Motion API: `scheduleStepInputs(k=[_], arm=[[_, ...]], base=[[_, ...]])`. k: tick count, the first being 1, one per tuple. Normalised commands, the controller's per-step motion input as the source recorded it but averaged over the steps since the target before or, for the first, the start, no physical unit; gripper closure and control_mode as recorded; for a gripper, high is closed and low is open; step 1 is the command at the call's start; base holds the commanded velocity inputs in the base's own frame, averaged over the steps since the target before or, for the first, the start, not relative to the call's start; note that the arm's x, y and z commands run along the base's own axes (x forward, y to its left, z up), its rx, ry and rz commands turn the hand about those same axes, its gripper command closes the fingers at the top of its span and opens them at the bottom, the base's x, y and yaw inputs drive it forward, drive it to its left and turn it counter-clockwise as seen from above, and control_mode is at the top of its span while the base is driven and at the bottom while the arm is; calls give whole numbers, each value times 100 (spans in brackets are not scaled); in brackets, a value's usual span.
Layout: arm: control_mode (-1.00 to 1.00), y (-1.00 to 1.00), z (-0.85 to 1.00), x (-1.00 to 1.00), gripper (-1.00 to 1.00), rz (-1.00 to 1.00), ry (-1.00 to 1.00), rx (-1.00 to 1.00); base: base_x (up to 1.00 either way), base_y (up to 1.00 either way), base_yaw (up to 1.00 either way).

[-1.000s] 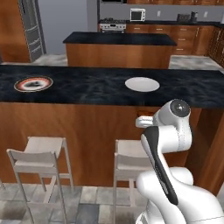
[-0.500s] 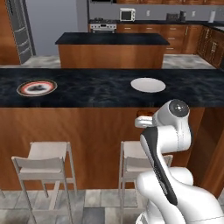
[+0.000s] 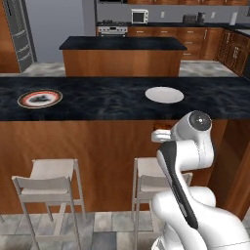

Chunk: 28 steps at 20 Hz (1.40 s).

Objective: Take the chicken drumsticks from the pan and place one on each plate on the dining counter.

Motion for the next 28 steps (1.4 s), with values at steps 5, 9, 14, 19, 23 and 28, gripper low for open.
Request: scheduleStepInputs(k=[5,9,14,19,23,28], arm=[[-100,0,5,-7,100,0,-16,-1],[-100,5,35,-16,100,0,-18,-5],[-100,0,60,-21,100,0,-2,-9],[-100,-6,68,-5,100,-1,9,-10],[-100,-30,45,25,100,0,0,-1],[-100,-33,28,59,100,0,0,-1]], base=[[0,0,0],[0,0,0],[0,0,0],[0,0,0],[0,0,0],[0,0,0]])
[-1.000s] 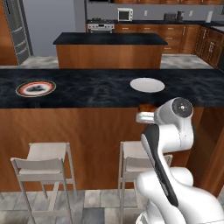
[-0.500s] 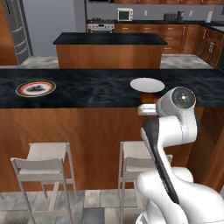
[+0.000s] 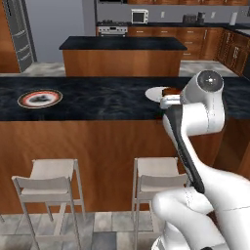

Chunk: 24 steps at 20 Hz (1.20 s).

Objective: Take the chicken drumsticks from the pan and place one on each plate on the dining counter.

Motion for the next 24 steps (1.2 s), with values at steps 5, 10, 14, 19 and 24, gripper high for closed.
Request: scheduleStepInputs(k=[5,10,14,19,24], arm=[[-100,-34,3,78,100,0,0,0],[-100,-29,0,88,100,0,0,0],[-100,-22,-3,92,100,2,5,2],[-100,-20,-8,87,100,7,6,3],[-100,-7,-32,36,100,22,0,1]], base=[[0,0,0],[0,0,0],[0,0,0],[0,0,0],[0,0,0]])
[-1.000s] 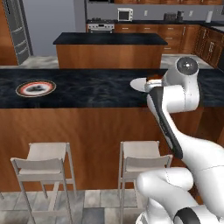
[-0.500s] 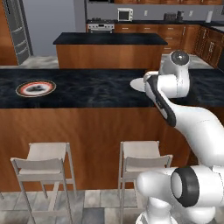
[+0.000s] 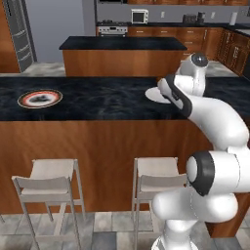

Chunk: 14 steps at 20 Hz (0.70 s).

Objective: Take the chicken drumsticks from the pan and place one on each plate on the dining counter.

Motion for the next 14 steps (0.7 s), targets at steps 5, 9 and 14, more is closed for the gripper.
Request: scheduleStepInputs(k=[5,9,14], arm=[[-100,-9,-17,37,100,14,-1,2],[-100,-13,-21,37,100,6,0,0],[-100,-16,-3,48,100,0,1,0]], base=[[0,0,0],[0,0,0],[0,0,0]])
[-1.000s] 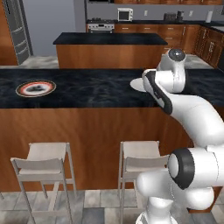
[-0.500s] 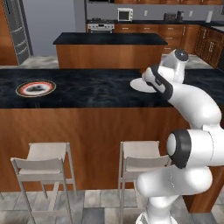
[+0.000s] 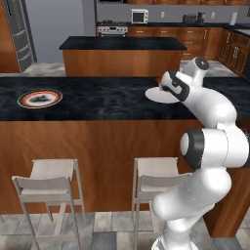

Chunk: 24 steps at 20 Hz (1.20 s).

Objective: Take the chicken drumsticks from the pan and place one on each plate on the dining counter.

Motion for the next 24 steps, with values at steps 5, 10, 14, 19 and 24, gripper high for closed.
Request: scheduleStepInputs(k=[5,10,14,19,24], arm=[[-100,-3,-13,37,100,0,3,0],[-100,0,-23,17,100,0,2,0],[-100,0,-20,14,100,0,0,0],[-100,0,-23,9,100,0,0,0],[-100,0,-10,21,100,0,0,0]], base=[[0,0,0],[0,0,0],[0,0,0],[0,0,0],[0,0,0]])
